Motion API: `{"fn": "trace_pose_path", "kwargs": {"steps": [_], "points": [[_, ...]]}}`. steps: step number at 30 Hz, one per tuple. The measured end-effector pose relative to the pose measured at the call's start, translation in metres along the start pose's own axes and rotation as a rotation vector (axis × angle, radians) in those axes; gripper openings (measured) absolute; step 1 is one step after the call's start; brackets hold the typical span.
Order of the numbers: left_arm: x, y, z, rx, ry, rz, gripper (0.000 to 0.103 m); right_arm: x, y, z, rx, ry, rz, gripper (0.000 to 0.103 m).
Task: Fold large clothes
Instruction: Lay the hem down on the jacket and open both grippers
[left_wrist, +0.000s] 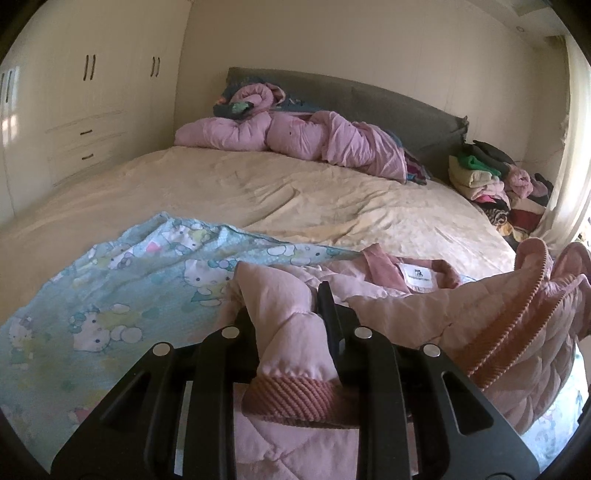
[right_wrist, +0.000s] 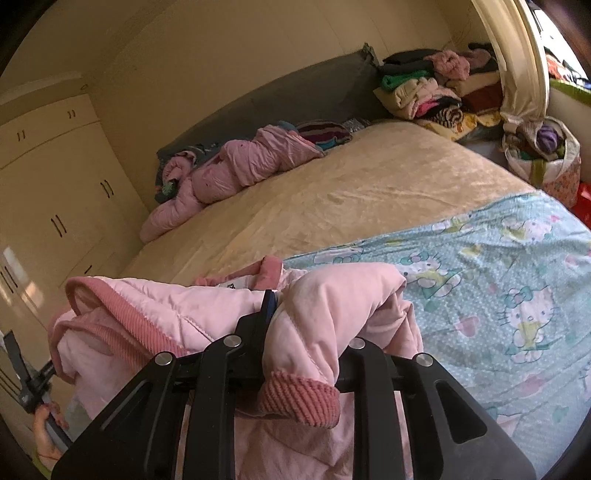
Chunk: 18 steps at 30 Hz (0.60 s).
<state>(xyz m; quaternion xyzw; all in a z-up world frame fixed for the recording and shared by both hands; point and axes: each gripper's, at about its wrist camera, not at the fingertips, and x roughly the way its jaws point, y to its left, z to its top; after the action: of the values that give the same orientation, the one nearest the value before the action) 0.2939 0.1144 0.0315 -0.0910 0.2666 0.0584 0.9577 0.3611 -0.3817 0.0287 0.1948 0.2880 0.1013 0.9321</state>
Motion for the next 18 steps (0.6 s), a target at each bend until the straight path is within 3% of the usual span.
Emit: {"fn": "trace_pose_path", "kwargs": {"steps": [7,9,10,11,15,18], "points": [[0.02,0.005,-0.004,-0.012,0.025,-0.015,0.017,0.018,-0.026,0.008,0.189,0.057,0.145,0.041],[0.024,0.007,-0.006,-0.019,0.033,-0.019,0.017,0.018,-0.023,0.011,0.191,0.062,0.173,0.065],[0.026,0.008,-0.007,-0.021,0.036,-0.019,0.017,0.015,-0.02,0.012,0.181,0.049,0.184,0.087],[0.027,0.009,-0.007,-0.024,0.038,-0.02,0.017,0.012,-0.016,0.013,0.173,0.035,0.183,0.095],[0.031,0.009,-0.008,-0.032,0.044,-0.027,0.018,0.006,0.003,0.017,0.11,0.047,0.229,0.095],[0.03,0.008,-0.009,-0.033,0.047,-0.033,0.02,0.005,0.021,0.012,0.028,0.057,0.215,0.095]]}}
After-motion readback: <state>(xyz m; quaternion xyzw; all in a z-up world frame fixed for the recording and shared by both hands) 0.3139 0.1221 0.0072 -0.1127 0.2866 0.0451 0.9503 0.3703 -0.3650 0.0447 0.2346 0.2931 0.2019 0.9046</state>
